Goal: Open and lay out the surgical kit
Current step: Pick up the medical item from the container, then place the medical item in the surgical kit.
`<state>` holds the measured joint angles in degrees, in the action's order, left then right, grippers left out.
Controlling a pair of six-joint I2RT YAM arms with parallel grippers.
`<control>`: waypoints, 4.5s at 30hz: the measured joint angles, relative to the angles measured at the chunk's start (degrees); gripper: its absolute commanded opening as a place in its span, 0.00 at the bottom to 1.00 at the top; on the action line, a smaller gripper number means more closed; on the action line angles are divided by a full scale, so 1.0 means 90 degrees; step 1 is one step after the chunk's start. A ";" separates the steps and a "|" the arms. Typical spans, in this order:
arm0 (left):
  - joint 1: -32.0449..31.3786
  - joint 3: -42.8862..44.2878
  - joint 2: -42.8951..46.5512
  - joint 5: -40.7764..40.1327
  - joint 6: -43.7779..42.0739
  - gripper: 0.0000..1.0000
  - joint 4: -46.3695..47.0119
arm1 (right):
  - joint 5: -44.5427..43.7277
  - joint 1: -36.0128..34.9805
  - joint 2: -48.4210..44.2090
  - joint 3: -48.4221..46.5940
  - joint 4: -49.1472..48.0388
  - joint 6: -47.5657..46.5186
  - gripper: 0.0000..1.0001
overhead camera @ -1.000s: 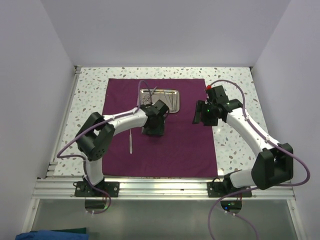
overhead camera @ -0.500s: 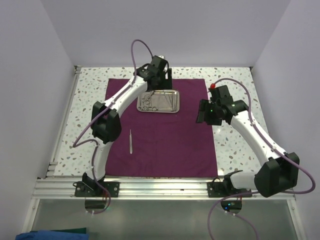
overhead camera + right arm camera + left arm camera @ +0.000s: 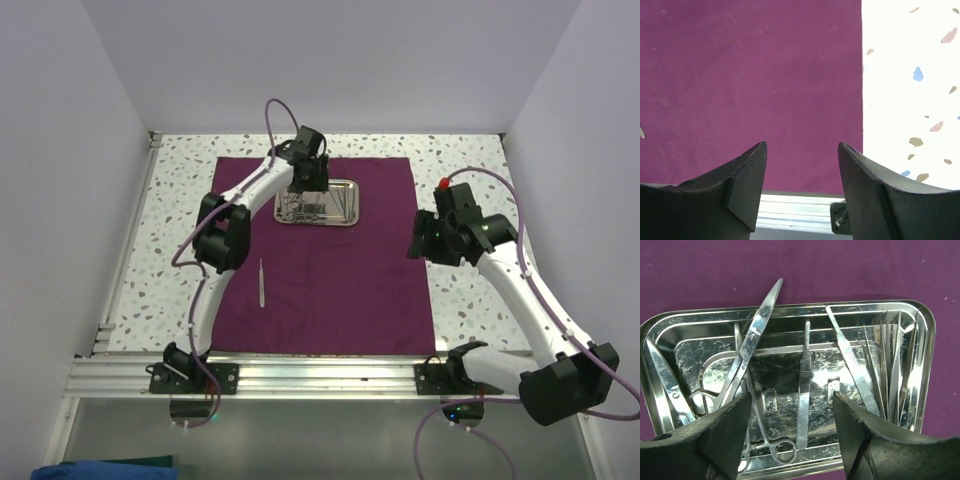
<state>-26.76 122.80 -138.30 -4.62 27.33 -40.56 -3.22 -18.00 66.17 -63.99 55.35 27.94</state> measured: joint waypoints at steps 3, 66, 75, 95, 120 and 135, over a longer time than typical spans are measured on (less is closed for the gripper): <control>-0.0032 0.0000 -0.0015 -0.0005 -0.0066 0.65 0.0104 | -0.0046 0.0000 -0.0066 0.0109 0.0155 0.0090 0.63; -0.0291 0.2157 -0.1683 -0.1258 -0.0488 0.28 -0.0593 | -0.0002 0.0056 0.0121 0.0903 -0.0197 -0.0493 0.63; -0.0313 0.1715 -0.1455 -0.1605 -0.0510 0.11 -0.0571 | 0.0143 0.0090 0.0163 0.0903 -0.0396 -0.0522 0.63; -0.0265 0.1681 -0.1314 -0.1013 -0.0627 0.00 -0.0566 | 0.0194 0.0172 0.0177 0.0916 -0.0410 -0.0709 0.63; 0.0102 0.0729 0.0559 0.0634 0.0012 0.00 -0.1132 | 0.0444 0.0175 -0.0104 0.0896 -0.0384 -0.0707 0.63; -0.1030 -0.5316 0.5219 -0.0260 0.0646 0.00 -0.0731 | 0.0631 0.0175 0.0104 0.0896 -0.0576 -0.0631 0.63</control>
<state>-36.03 74.96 -91.33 -6.96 33.15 -47.13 2.46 -16.43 67.11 -55.92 50.17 22.26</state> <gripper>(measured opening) 0.011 0.633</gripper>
